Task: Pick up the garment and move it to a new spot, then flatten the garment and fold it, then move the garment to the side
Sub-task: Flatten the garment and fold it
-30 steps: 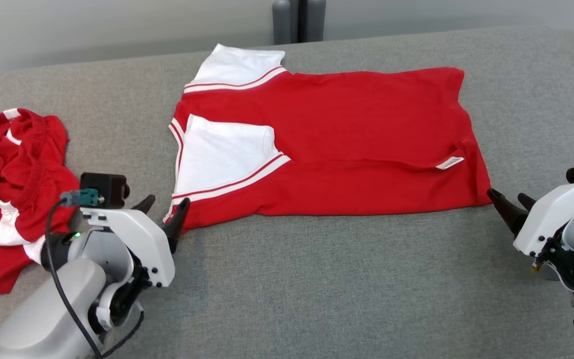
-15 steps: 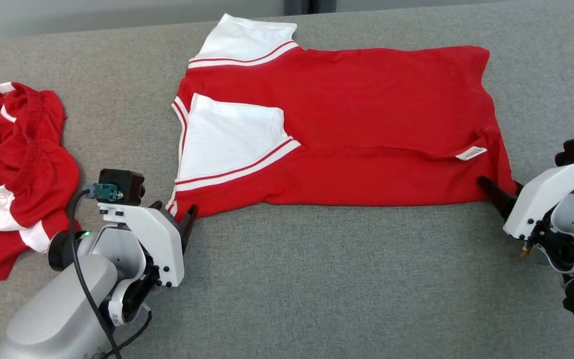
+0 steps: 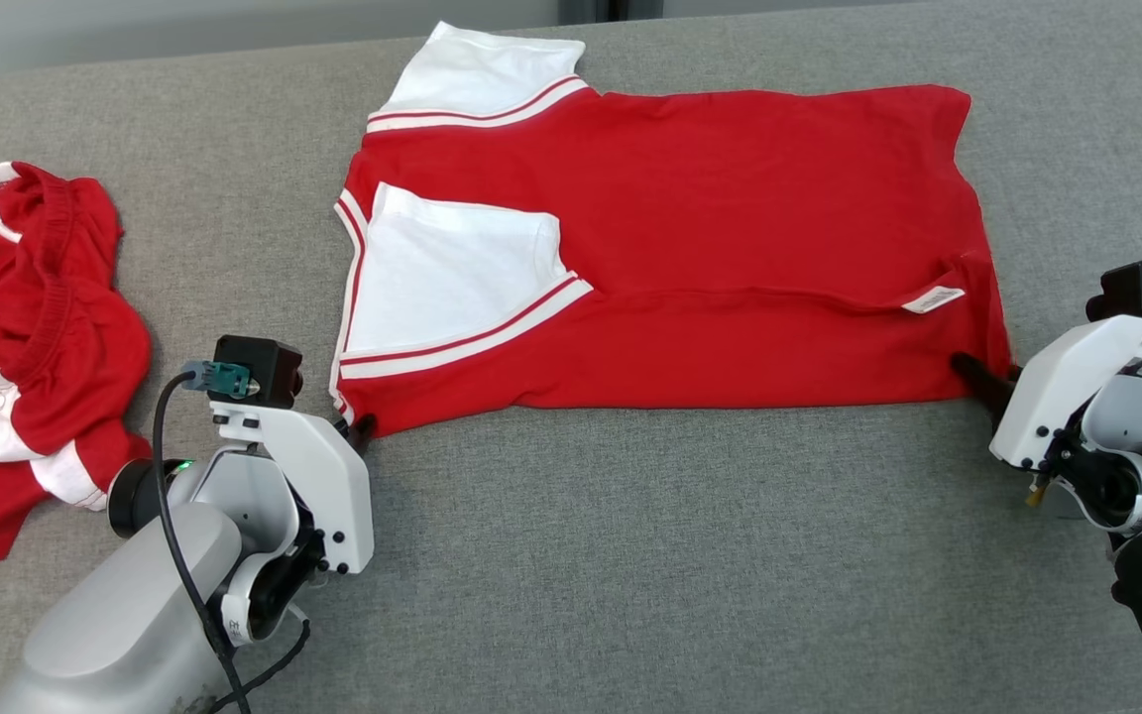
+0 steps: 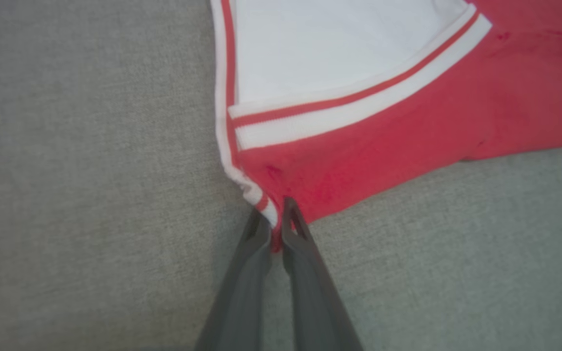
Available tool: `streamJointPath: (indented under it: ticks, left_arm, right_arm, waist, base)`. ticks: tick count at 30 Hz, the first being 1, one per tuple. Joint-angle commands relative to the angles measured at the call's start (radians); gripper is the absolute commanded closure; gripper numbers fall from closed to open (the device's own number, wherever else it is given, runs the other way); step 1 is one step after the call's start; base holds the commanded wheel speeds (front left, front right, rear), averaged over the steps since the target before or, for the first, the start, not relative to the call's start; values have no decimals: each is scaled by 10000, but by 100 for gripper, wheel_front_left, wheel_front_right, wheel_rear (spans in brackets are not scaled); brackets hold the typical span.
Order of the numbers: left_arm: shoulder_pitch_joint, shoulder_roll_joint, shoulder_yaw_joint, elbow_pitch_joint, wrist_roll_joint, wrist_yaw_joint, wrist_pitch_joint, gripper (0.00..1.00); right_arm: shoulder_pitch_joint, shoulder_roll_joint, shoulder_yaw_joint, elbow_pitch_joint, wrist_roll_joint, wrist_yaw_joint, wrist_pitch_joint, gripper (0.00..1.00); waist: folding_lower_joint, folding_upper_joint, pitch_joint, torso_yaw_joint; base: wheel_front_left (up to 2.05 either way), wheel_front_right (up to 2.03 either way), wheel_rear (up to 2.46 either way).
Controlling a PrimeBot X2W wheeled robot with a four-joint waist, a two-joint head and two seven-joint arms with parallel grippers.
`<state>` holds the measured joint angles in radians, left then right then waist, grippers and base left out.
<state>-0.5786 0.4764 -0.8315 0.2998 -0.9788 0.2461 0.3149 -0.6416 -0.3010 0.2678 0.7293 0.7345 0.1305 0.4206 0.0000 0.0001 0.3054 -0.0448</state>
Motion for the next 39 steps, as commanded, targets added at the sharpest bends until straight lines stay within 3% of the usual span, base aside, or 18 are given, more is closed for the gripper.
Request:
streamJointPath:
  ticks: [1,11,18,30,39]
  left_arm:
    - [-53,51,-33,77,-42,-63,-28,100]
    - [183,51,-88,81,-140,-252,-74,100]
    - [915,563,-292,-560,-250,-166,168,100]
    - [2455,1612,-527,-2852,-353,784,520,100]
    - [3297,1691,-655,-3713,-525,1275,392,100]
  right_arm:
    - [173,105,148,180,80,6,41,100]
    - [243,-117,464,119,505,3,-161,100]
    - [935,-541,656,-421,1122,3,224,100]
    - [2683,-1250,134,-1613,1692,3,782,100]
    - [4292,-1198,-862,-2707,1444,3,996,100]
  waist:
    - [0,-1,-9,-1]
    - [0,-1,-430,-27]
    - [0,-1,-1221,81]
    - [0,-1,-1867,610]
    - [0,-1,-2036,813]
  base:
    - [0,0,0]
    - [0,0,0]
    - [0,0,0]
    - [0,0,0]
    - [0,0,0]
